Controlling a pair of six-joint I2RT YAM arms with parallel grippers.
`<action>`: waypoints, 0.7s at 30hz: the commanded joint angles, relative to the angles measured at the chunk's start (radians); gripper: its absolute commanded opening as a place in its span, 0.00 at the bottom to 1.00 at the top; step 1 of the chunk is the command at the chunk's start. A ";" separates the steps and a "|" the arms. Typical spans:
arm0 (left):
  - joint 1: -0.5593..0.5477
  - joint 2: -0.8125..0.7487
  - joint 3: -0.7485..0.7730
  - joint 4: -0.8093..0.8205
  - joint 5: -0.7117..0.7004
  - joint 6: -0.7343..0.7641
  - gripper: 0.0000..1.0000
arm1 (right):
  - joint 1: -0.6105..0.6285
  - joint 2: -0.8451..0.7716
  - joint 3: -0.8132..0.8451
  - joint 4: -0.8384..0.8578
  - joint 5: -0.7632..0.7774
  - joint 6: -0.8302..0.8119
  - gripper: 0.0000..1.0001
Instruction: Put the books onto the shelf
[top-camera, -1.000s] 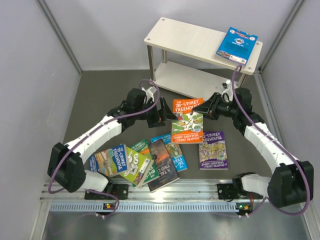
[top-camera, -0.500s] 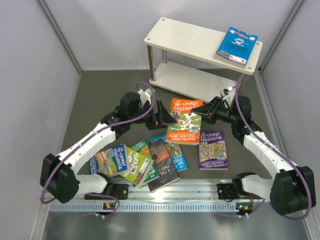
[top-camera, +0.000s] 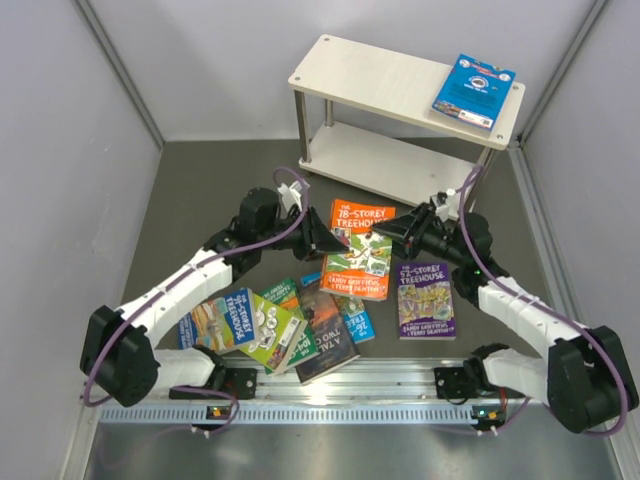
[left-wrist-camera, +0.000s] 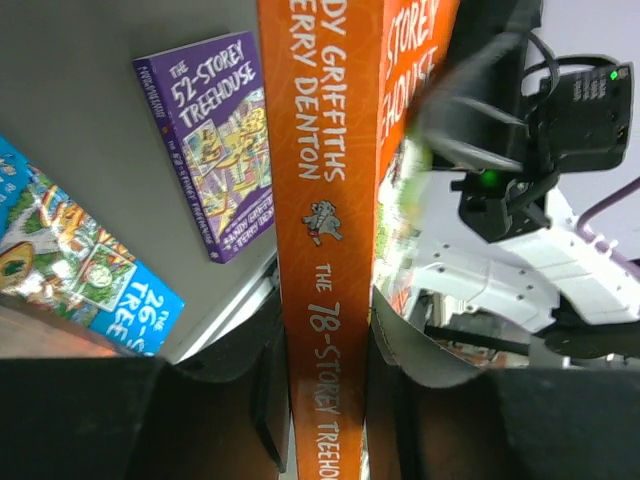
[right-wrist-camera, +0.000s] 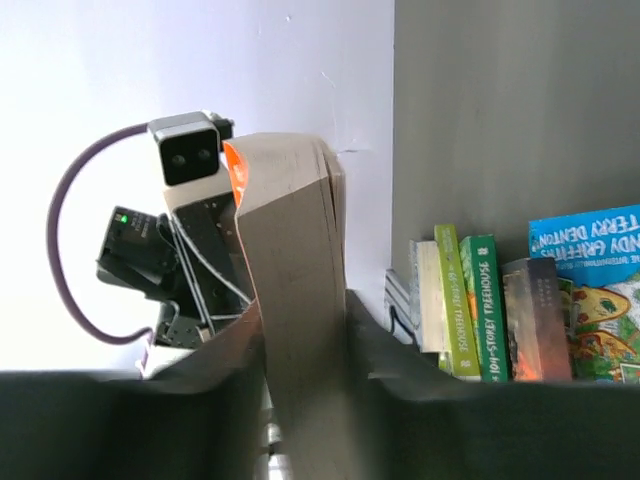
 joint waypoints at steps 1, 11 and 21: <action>-0.002 -0.036 0.013 0.126 -0.028 -0.022 0.00 | 0.049 -0.064 0.043 0.114 -0.032 0.034 0.63; 0.066 0.006 0.146 0.126 -0.049 -0.035 0.00 | 0.184 -0.106 0.016 0.051 0.036 0.012 0.90; 0.168 0.023 0.171 0.077 0.035 -0.008 0.00 | 0.245 -0.213 -0.043 -0.029 0.143 0.000 0.55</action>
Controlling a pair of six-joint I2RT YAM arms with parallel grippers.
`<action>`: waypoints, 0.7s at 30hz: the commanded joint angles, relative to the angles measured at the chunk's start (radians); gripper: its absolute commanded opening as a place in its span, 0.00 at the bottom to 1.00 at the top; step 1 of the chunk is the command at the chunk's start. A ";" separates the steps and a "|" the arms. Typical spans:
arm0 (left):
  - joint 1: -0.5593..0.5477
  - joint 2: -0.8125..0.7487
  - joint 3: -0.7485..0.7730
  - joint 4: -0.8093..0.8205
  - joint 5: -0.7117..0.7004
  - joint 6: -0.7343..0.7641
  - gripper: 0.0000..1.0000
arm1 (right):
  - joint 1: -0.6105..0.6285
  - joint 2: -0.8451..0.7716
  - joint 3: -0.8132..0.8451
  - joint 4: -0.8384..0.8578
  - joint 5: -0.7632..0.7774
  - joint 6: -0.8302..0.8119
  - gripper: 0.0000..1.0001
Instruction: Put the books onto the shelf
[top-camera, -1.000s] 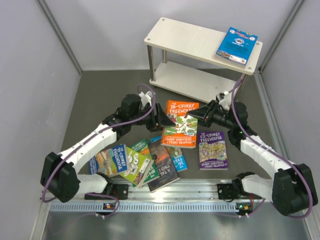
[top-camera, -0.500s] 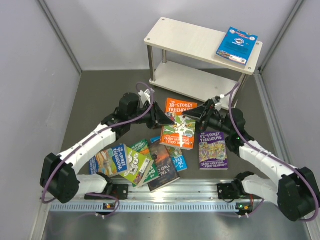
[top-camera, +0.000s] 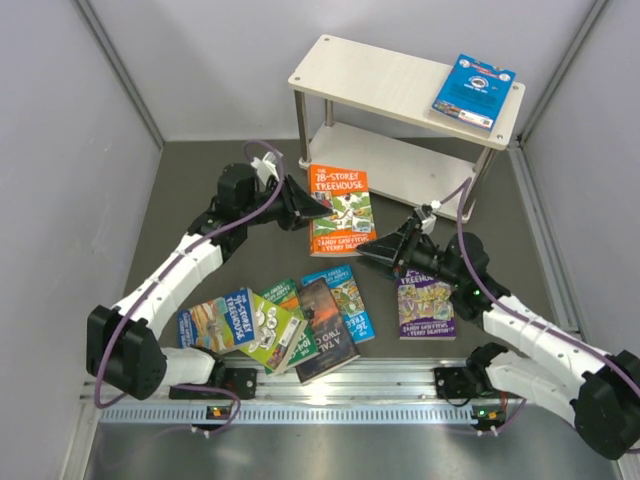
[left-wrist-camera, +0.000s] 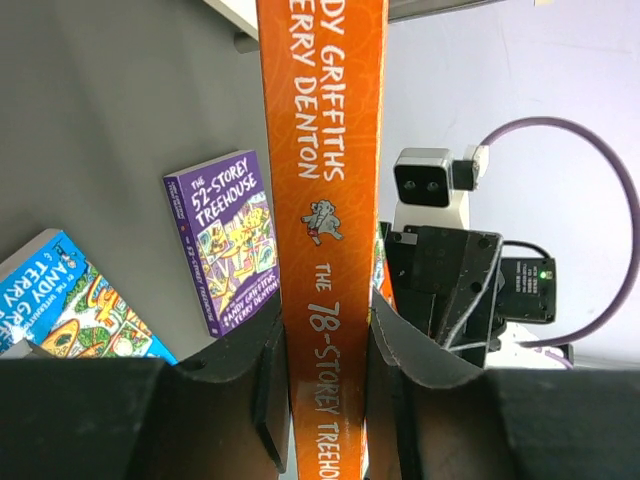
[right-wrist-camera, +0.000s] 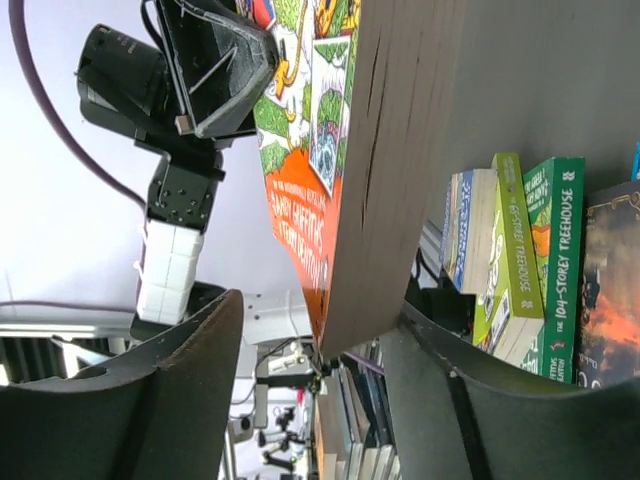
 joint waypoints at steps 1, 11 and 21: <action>0.010 -0.017 0.037 0.063 0.048 0.032 0.00 | 0.019 -0.057 -0.014 0.014 0.059 -0.004 0.54; 0.008 -0.051 -0.061 0.128 0.113 -0.031 0.00 | 0.021 -0.014 0.022 -0.015 0.134 -0.040 0.57; 0.005 -0.043 -0.086 0.168 0.137 -0.051 0.00 | 0.027 0.018 0.035 -0.018 0.163 -0.050 0.24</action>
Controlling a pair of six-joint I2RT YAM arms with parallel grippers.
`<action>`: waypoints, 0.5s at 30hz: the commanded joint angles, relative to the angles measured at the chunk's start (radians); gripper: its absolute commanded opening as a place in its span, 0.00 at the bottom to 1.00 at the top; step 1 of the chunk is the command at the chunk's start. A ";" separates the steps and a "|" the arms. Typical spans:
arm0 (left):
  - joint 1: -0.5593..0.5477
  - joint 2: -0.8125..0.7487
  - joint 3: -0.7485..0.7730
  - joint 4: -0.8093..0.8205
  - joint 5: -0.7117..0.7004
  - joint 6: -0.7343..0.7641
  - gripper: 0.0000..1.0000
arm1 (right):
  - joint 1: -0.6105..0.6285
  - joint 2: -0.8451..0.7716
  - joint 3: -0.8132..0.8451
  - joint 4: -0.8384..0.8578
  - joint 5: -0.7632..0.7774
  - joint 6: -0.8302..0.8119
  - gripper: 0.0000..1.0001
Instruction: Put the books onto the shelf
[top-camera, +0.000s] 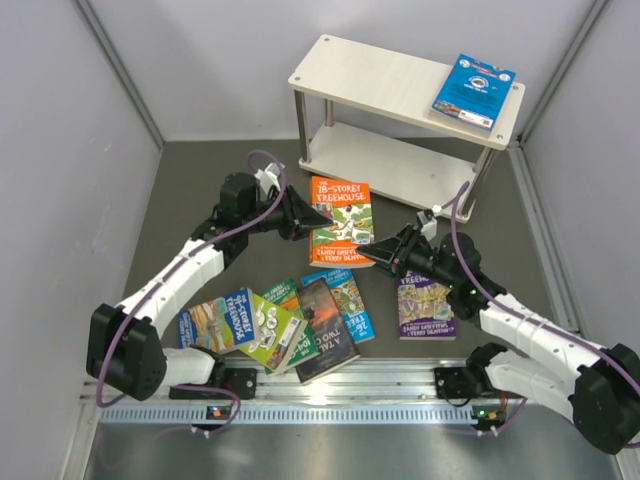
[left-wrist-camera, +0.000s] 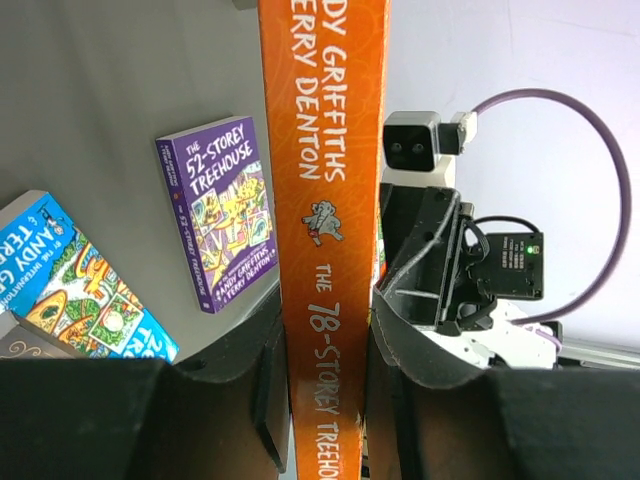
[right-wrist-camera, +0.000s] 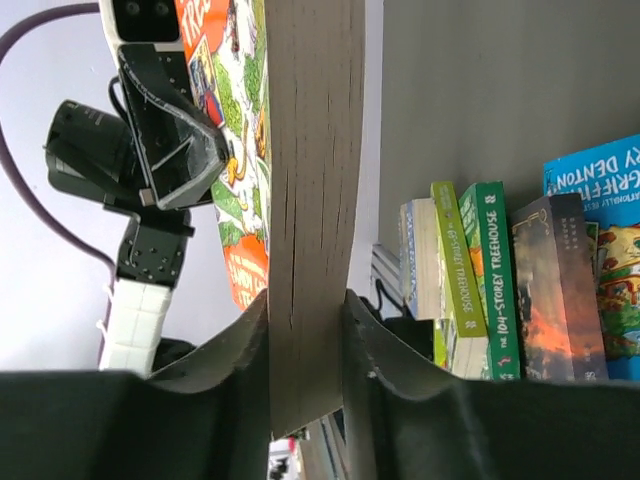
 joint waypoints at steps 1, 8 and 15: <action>-0.004 -0.035 0.001 0.114 0.068 0.006 0.00 | 0.019 0.008 0.054 0.067 0.030 -0.019 0.17; -0.010 0.034 0.145 -0.264 -0.073 0.261 0.87 | 0.011 -0.051 0.141 -0.230 0.149 -0.145 0.00; 0.048 -0.054 0.180 -0.522 -0.213 0.416 0.99 | -0.127 -0.075 0.173 -0.415 0.193 -0.249 0.00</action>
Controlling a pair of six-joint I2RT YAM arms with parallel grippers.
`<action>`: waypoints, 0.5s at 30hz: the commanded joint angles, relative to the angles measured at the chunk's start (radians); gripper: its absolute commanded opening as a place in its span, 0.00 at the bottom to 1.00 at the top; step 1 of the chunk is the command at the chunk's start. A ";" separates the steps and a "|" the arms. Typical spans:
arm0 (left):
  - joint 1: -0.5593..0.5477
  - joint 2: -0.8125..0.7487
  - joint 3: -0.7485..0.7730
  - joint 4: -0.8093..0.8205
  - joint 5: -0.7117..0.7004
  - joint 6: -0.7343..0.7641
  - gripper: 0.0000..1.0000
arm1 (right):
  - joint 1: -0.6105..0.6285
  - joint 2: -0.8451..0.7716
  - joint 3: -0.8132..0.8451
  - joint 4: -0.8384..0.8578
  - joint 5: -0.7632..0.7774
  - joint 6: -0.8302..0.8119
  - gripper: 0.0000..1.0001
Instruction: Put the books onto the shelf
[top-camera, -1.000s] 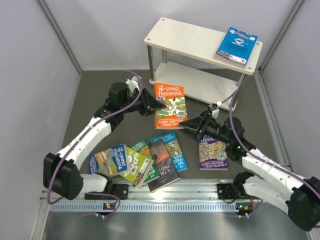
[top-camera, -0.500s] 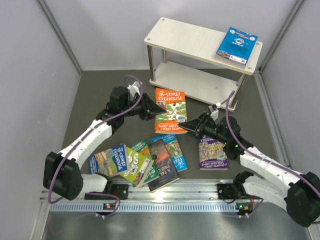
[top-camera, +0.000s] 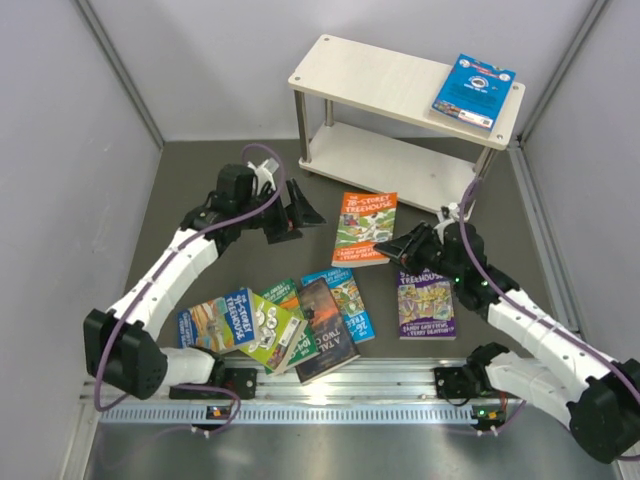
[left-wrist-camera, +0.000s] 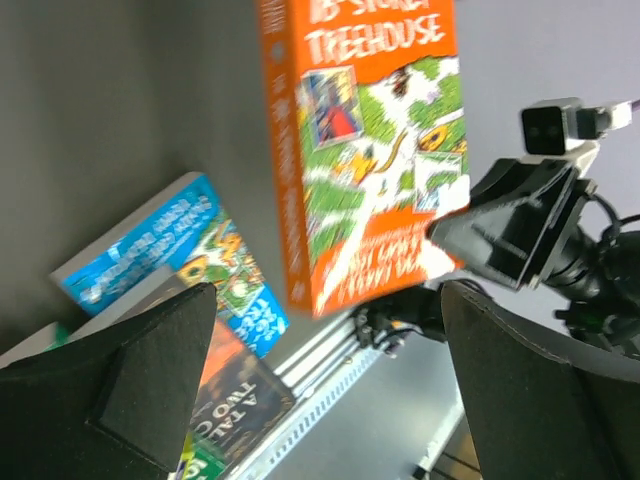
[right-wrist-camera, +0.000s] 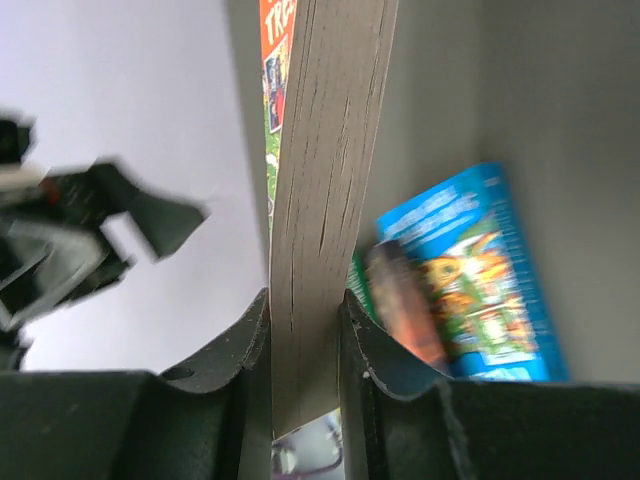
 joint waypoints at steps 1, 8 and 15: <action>0.030 -0.090 0.005 -0.161 -0.086 0.128 0.99 | -0.083 -0.044 0.065 -0.044 0.046 -0.094 0.00; 0.030 -0.224 -0.122 -0.182 -0.072 0.105 0.99 | -0.285 0.023 0.114 -0.014 0.043 -0.178 0.00; 0.030 -0.291 -0.142 -0.244 -0.083 0.122 0.99 | -0.318 0.234 0.200 0.148 0.047 -0.183 0.00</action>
